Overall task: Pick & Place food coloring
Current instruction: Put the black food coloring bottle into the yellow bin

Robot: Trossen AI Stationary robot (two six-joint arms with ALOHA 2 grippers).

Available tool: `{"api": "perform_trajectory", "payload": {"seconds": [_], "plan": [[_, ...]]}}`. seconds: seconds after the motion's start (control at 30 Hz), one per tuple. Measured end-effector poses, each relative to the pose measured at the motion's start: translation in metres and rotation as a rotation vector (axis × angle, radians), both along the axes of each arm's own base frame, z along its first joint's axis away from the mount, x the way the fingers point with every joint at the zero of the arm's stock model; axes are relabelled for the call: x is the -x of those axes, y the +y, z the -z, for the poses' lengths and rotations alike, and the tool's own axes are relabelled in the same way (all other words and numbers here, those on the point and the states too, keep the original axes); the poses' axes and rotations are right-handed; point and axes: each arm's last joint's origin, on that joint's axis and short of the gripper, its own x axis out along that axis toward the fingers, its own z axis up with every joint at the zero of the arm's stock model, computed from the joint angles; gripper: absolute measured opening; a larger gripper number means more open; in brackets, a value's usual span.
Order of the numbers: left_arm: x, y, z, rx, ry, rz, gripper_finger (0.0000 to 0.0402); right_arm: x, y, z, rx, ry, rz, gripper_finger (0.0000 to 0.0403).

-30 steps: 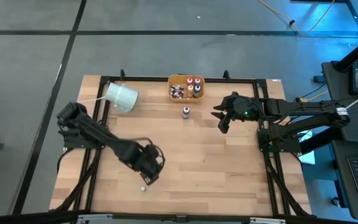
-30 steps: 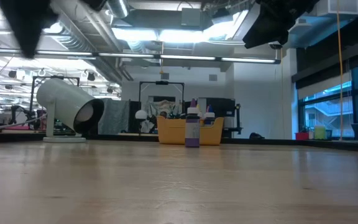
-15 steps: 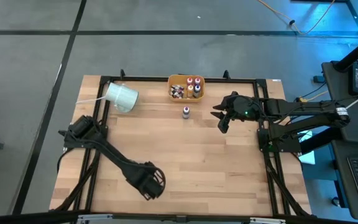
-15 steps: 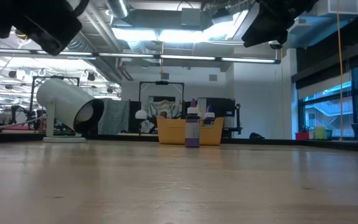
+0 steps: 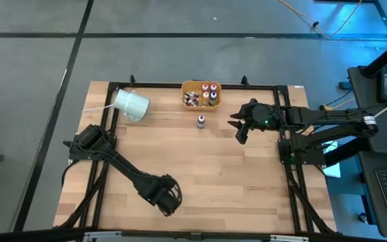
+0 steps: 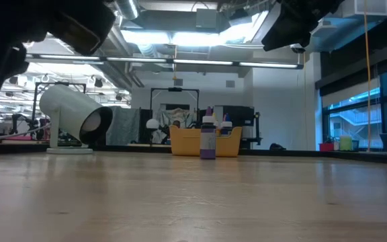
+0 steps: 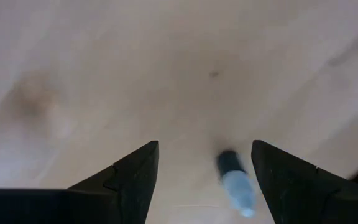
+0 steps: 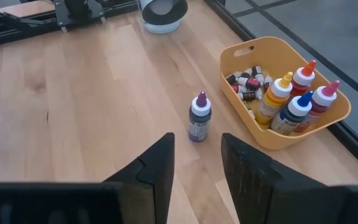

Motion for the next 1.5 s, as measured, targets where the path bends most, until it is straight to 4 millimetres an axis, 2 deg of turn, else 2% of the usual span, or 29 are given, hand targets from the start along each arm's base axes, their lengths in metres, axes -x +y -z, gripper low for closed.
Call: {"api": "perform_trajectory", "payload": {"seconds": [0.27, 0.53, 1.03, 1.27, 1.37, 1.5], "plan": [[-0.002, -0.008, -0.001, 0.112, -0.006, 0.014, 0.0251, 0.001, 0.000, 0.001, 0.000, 0.019, -0.001, 0.0134], [0.003, -0.016, 0.000, 0.113, -0.004, 0.015, 0.0251, 0.001, 0.000, 0.002, 0.000, 0.024, -0.001, 0.0134], [0.004, -0.027, 0.025, 0.063, 0.035, 0.043, 0.0251, 0.001, 0.000, 0.002, -0.002, 0.024, -0.001, 0.0134], [0.003, -0.028, 0.026, 0.071, 0.026, 0.043, 0.0251, 0.001, 0.000, 0.002, -0.002, 0.024, 0.000, 0.0134], [0.003, -0.028, 0.026, 0.072, 0.027, 0.044, 0.0242, 0.001, 0.000, 0.002, -0.002, 0.024, 0.001, 0.0134], [0.003, -0.028, 0.026, 0.070, 0.025, 0.050, 0.0211, 0.001, 0.000, 0.002, -0.002, 0.023, 0.001, 0.0134]]}}
